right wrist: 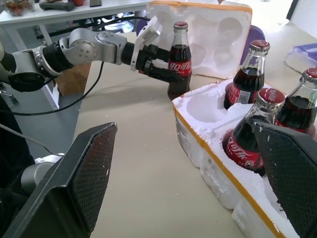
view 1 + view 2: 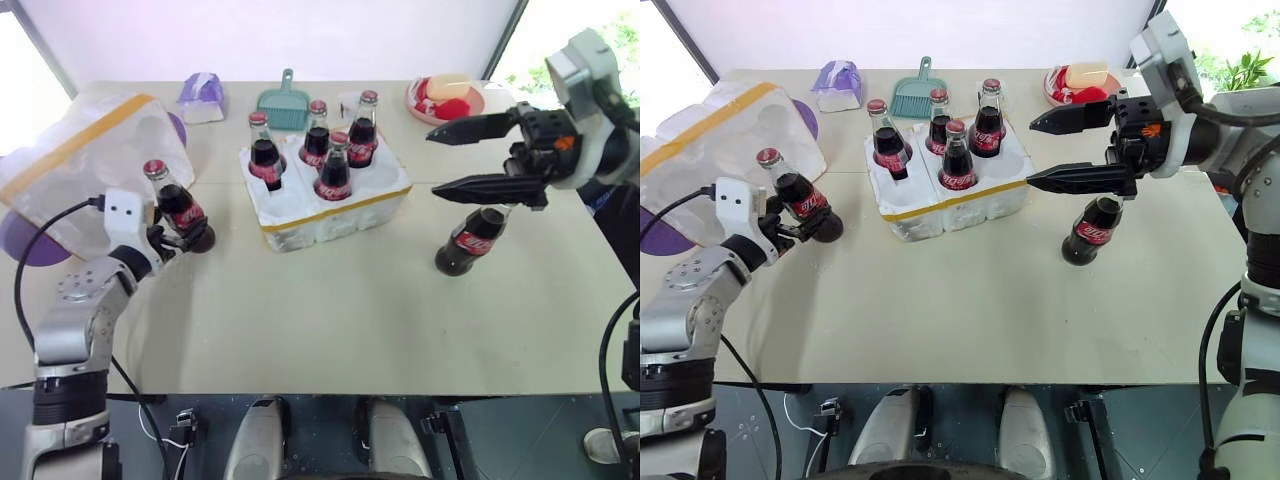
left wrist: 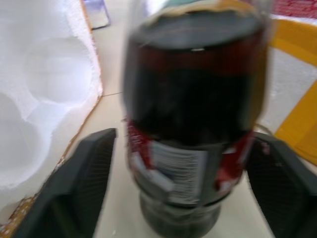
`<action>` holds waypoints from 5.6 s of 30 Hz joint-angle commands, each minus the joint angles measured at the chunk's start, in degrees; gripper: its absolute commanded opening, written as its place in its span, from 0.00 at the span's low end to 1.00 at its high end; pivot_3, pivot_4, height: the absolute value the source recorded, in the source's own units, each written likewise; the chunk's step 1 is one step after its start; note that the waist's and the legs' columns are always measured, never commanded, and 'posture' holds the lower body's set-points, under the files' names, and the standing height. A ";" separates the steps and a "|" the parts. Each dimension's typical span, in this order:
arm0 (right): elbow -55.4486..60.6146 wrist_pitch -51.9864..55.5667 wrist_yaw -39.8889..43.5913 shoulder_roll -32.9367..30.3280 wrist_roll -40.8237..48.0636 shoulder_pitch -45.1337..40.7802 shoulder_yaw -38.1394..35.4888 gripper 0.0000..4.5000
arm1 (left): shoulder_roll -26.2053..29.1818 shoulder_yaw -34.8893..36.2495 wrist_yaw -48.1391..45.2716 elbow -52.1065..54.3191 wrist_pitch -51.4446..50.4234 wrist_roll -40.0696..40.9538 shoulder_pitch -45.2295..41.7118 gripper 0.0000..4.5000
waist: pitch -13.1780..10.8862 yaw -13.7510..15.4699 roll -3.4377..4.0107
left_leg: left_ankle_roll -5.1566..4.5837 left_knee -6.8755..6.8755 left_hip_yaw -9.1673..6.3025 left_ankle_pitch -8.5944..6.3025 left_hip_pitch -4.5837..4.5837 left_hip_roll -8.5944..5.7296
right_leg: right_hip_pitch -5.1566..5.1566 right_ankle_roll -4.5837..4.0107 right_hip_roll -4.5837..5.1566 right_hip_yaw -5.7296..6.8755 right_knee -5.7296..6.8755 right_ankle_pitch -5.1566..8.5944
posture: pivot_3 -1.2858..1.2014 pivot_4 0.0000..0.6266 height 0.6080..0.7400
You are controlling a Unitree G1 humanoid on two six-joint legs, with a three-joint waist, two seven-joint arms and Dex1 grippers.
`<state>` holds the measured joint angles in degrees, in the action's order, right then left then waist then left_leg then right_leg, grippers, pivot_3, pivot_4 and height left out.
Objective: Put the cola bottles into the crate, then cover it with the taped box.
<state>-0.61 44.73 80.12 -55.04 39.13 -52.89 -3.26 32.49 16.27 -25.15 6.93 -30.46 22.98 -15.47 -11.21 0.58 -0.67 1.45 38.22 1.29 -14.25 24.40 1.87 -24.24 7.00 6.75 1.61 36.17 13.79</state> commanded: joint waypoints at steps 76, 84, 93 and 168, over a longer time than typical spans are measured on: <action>31.14 5.91 -24.73 5.68 5.84 60.42 -41.94 1.00 | 18.83 -3.50 -27.93 19.49 -22.18 32.90 -13.23 1.00 | 0.04 0.15 -0.40 | 0.00 0.01 -0.06 0.00 -0.32 -0.01 | 0.44 -0.03 -0.01 0.01 -0.05 0.00 | 0.52 0.24 0.97; 26.04 0.47 -37.70 14.69 2.39 56.39 -36.02 1.00 | 13.42 -10.94 -26.22 18.52 -17.35 26.53 -14.25 1.00 | 0.03 0.06 -0.39 | -0.01 -0.09 -0.06 -0.01 -0.84 0.00 | 0.87 -0.22 -0.02 -0.02 -0.12 0.11 | 0.52 0.24 0.97; 17.70 -5.80 -41.26 18.30 0.03 51.14 -29.46 1.00 | 11.25 -11.35 -24.87 17.81 -17.31 25.55 -16.22 1.00 | 0.03 0.06 -0.39 | -0.04 -0.12 -0.06 -0.03 -0.86 0.00 | 0.88 -0.11 -0.02 -0.01 -0.12 0.07 | 0.52 0.24 0.97; -18.75 -6.99 -15.28 17.17 -17.65 -4.48 1.28 0.98 | 24.09 7.66 -23.30 17.45 -17.94 25.19 -6.22 1.00 | -0.14 -1.46 -0.19 | 0.02 -0.23 -0.04 0.02 0.07 0.01 | -0.17 -0.09 -0.04 0.00 0.00 0.07 | 0.52 0.24 0.97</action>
<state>-24.56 36.80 62.58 -35.10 19.61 -56.00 0.56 54.15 18.25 -46.46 24.33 -48.00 47.39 -21.98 -11.34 -0.88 -0.85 1.47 37.99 1.27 -14.24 24.47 1.88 -24.43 6.91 6.72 1.61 36.17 13.86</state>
